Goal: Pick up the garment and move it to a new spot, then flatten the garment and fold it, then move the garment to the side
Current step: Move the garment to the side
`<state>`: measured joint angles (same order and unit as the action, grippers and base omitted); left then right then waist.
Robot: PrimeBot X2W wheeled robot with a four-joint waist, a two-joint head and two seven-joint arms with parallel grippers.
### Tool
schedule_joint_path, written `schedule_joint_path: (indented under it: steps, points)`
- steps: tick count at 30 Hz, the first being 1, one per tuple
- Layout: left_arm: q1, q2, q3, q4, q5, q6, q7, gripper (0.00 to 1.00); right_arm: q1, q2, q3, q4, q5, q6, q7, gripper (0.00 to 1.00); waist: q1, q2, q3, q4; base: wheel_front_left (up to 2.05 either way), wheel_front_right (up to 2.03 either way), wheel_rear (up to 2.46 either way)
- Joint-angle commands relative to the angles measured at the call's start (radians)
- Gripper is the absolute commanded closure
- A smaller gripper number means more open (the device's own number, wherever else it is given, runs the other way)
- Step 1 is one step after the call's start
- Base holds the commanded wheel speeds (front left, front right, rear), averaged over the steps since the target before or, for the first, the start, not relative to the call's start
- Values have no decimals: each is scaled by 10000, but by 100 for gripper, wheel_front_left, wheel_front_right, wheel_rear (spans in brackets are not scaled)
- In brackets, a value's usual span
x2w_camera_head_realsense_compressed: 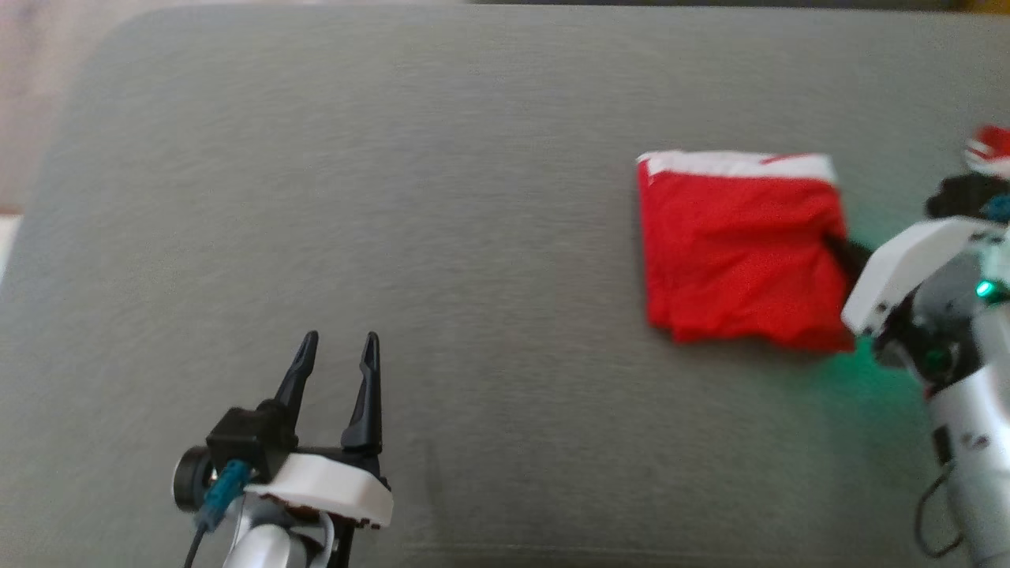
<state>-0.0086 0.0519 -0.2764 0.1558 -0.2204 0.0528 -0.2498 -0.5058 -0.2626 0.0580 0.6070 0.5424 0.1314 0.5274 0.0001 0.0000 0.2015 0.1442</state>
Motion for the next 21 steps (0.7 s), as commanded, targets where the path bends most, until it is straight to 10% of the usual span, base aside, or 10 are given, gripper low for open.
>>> schedule_joint_path:
  steps: [1, 9, 21]
  points:
    - [-399, -16, 424, -408, 141, -15, -120, 0, -517, -365, 74, -481, -107, -7, -151, 100, -1, 0, 185, -1121, 0, 0, 0]
    - [-907, -15, 621, -311, 705, -466, -120, 0, -742, -1173, -583, -616, -581, -7, -563, 100, -1, 0, 587, -2600, 0, 0, 0]
    - [-1560, 15, 656, -188, 1230, -797, -120, 0, -2345, -3032, -1110, -495, -2486, -7, -492, 100, -1, 0, 1680, -1850, 0, 0, 0]
